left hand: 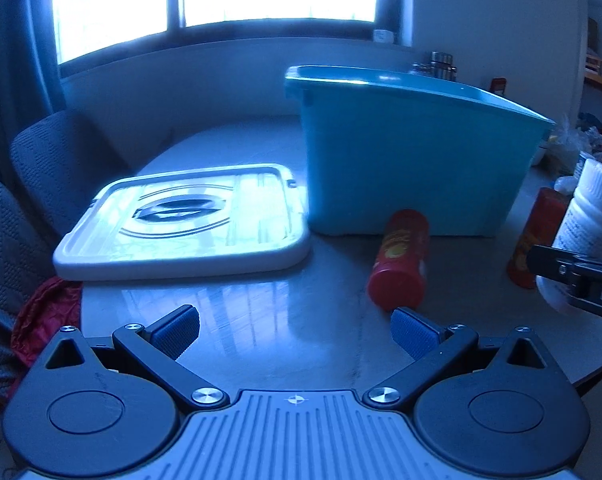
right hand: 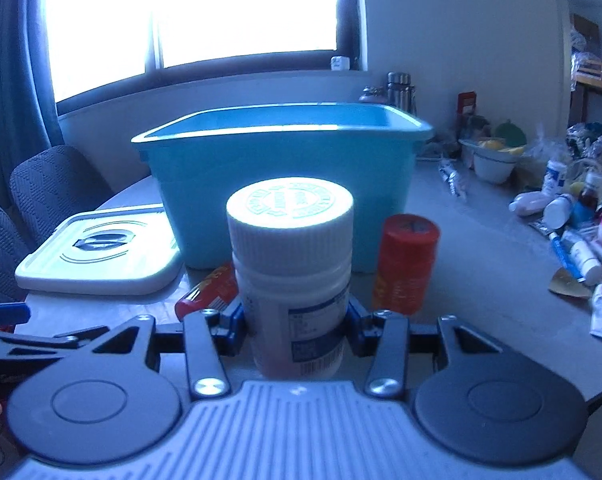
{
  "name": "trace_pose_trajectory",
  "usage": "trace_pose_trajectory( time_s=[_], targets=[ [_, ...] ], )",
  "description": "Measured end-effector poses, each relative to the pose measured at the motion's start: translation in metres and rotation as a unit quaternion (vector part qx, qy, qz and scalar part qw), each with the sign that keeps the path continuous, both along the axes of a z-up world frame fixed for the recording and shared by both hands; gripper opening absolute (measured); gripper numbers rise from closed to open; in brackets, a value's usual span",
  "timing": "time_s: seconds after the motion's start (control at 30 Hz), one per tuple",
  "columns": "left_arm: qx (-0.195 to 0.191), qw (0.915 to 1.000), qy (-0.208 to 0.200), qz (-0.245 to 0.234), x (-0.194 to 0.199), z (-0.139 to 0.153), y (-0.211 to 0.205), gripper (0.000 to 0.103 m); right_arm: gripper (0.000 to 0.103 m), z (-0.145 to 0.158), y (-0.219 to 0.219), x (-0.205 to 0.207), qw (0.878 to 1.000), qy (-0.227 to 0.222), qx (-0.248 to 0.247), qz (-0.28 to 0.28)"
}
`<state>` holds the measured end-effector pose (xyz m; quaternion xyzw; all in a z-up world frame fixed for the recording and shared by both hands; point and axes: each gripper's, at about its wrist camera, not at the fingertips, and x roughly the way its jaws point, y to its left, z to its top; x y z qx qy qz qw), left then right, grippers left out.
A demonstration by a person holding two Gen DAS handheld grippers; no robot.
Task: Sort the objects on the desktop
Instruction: 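Close the right tool on the white pill bottle and lift it, then grasp the red vitamin C bottle with the left tool while the right holds the pill bottle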
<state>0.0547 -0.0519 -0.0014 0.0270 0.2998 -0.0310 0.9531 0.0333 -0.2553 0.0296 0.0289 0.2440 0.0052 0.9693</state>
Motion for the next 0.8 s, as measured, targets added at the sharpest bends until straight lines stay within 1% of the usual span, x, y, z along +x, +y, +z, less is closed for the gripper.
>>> trace_pose_trajectory(
  time_s=[0.2, 0.53, 0.8],
  targets=[
    [-0.005, 0.9998, -0.001, -0.019, 0.004, -0.002, -0.016, 0.103, 0.048, 0.002, -0.011, -0.015, 1.0, -0.001, 0.001, -0.028],
    [0.002, 0.9988, 0.001, -0.049, 0.006, -0.007, -0.034, 0.103, 0.048, 0.005, -0.015, -0.035, 0.998, -0.001, -0.006, -0.057],
    [0.0, 0.9978, 0.014, -0.065, 0.021, -0.009, -0.043, 0.102, 0.048, 0.007, -0.019, -0.035, 0.997, 0.001, -0.008, -0.071]
  ],
)
